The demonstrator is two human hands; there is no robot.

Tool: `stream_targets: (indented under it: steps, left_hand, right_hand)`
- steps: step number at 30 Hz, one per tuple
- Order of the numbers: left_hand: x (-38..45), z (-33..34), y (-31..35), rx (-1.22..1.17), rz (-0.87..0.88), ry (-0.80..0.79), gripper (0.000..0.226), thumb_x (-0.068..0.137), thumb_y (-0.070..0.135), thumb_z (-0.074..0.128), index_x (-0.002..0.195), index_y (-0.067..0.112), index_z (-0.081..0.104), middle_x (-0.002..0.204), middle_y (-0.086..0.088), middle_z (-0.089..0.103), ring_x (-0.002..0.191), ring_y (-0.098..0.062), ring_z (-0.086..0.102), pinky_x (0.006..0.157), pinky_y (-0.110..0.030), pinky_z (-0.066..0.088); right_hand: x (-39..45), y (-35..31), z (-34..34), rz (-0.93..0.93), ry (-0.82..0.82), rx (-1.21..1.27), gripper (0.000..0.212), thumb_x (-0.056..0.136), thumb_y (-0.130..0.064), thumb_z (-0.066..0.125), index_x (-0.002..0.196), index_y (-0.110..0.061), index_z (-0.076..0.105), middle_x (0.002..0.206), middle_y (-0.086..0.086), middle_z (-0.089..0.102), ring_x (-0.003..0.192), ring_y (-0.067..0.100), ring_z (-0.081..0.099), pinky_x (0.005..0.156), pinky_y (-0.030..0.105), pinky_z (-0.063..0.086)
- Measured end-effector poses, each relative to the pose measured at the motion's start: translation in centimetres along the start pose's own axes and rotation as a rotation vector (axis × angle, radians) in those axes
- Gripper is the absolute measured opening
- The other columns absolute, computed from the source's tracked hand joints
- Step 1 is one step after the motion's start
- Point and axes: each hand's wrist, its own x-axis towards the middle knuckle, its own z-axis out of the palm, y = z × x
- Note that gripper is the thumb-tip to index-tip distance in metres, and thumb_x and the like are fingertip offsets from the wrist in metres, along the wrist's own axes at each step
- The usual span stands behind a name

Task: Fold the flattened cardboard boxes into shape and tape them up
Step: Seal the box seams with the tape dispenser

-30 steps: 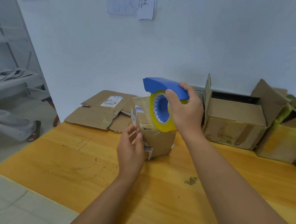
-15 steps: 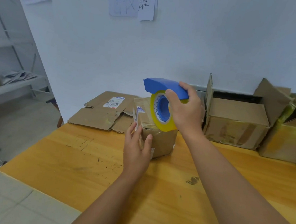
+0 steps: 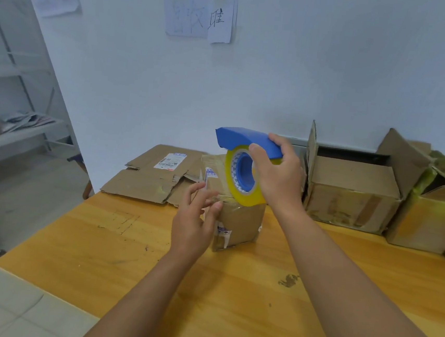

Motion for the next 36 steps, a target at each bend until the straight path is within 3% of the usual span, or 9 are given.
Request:
stream_targets:
  steps: [4, 7, 10, 13, 16, 21, 25, 32, 36]
  left_hand:
    - [0.2, -0.2, 0.0, -0.057, -0.026, -0.046, 0.021, 0.095, 0.037, 0.061, 0.104, 0.055, 0.058, 0.135, 0.013, 0.042, 0.105, 0.0, 0.06, 0.078, -0.012, 0.049]
    - [0.5, 0.3, 0.0, -0.031, -0.027, -0.038, 0.01, 0.094, 0.037, 0.062, 0.102, 0.041, 0.067, 0.13, 0.012, 0.044, 0.113, -0.004, 0.054, 0.079, -0.02, 0.049]
    - [1.0, 0.8, -0.1, -0.011, -0.035, -0.015, 0.007, 0.095, 0.019, 0.065, 0.091, 0.023, 0.07, 0.119, 0.011, 0.048, 0.113, 0.012, 0.044, 0.08, -0.033, 0.052]
    - [1.0, 0.9, 0.0, -0.032, -0.076, -0.056, 0.005, 0.096, 0.022, 0.063, 0.095, 0.025, 0.067, 0.124, 0.01, 0.048, 0.116, -0.001, 0.05, 0.089, -0.041, 0.053]
    - [1.0, 0.8, 0.0, -0.049, -0.099, -0.076, 0.006, 0.096, 0.029, 0.062, 0.1, 0.03, 0.066, 0.129, 0.011, 0.047, 0.118, -0.013, 0.054, 0.091, -0.038, 0.052]
    - [1.0, 0.6, 0.2, -0.014, -0.097, -0.098, 0.024, 0.091, 0.048, 0.064, 0.11, 0.034, 0.069, 0.126, 0.019, 0.044, 0.112, 0.001, 0.051, 0.08, -0.024, 0.05]
    - [1.5, 1.1, 0.4, -0.016, -0.12, -0.038, 0.004, 0.094, 0.03, 0.066, 0.092, 0.027, 0.068, 0.115, 0.011, 0.047, 0.102, -0.004, 0.055, 0.075, -0.026, 0.048]
    - [2.6, 1.2, 0.8, -0.005, -0.162, -0.103, 0.02, 0.098, 0.029, 0.059, 0.082, 0.017, 0.06, 0.109, 0.007, 0.051, 0.098, 0.006, 0.048, 0.073, -0.023, 0.043]
    - [2.9, 1.2, 0.9, 0.047, -0.15, -0.099, 0.02, 0.098, 0.027, 0.059, 0.081, 0.016, 0.06, 0.1, 0.009, 0.05, 0.095, -0.009, 0.052, 0.077, -0.035, 0.049]
  right_hand:
    - [0.0, 0.1, 0.1, -0.005, -0.001, -0.002, 0.042, 0.092, -0.039, 0.068, 0.131, -0.024, 0.057, 0.102, -0.03, 0.048, 0.09, -0.029, 0.045, 0.064, -0.003, 0.038]
    - [-0.1, 0.1, 0.1, -0.007, 0.001, -0.001, 0.043, 0.092, -0.039, 0.068, 0.131, -0.024, 0.057, 0.102, -0.029, 0.049, 0.091, -0.027, 0.046, 0.066, -0.003, 0.039]
    - [-0.1, 0.0, 0.0, -0.002, 0.001, 0.004, 0.042, 0.092, -0.037, 0.068, 0.13, -0.024, 0.058, 0.103, -0.029, 0.05, 0.091, -0.026, 0.047, 0.066, -0.002, 0.039]
    - [-0.2, -0.2, 0.0, -0.001, -0.001, 0.003, 0.041, 0.092, -0.036, 0.069, 0.13, -0.024, 0.058, 0.104, -0.025, 0.053, 0.091, -0.024, 0.049, 0.067, -0.002, 0.039]
    - [-0.1, -0.5, -0.2, 0.028, -0.006, 0.027, 0.041, 0.091, -0.035, 0.07, 0.129, -0.025, 0.059, 0.111, -0.017, 0.057, 0.095, -0.012, 0.055, 0.07, 0.0, 0.042]
    - [-0.2, -0.8, -1.8, 0.039, 0.043, 0.067, 0.037, 0.087, -0.039, 0.071, 0.122, -0.033, 0.06, 0.114, -0.019, 0.06, 0.105, 0.001, 0.059, 0.079, 0.013, 0.047]
    - [-0.4, -0.8, -3.2, 0.033, 0.084, 0.067, 0.043, 0.084, -0.045, 0.068, 0.124, -0.031, 0.061, 0.119, -0.012, 0.061, 0.107, 0.004, 0.059, 0.079, 0.017, 0.049]
    - [-0.3, 0.0, -4.5, 0.025, 0.1, 0.057, 0.04, 0.09, -0.033, 0.071, 0.128, -0.026, 0.06, 0.12, -0.007, 0.061, 0.106, 0.007, 0.06, 0.073, 0.009, 0.049]
    - [-0.1, 0.2, -4.4, 0.012, 0.096, 0.056, 0.041, 0.089, -0.033, 0.071, 0.128, -0.025, 0.06, 0.12, -0.007, 0.061, 0.105, 0.007, 0.06, 0.074, 0.009, 0.05]
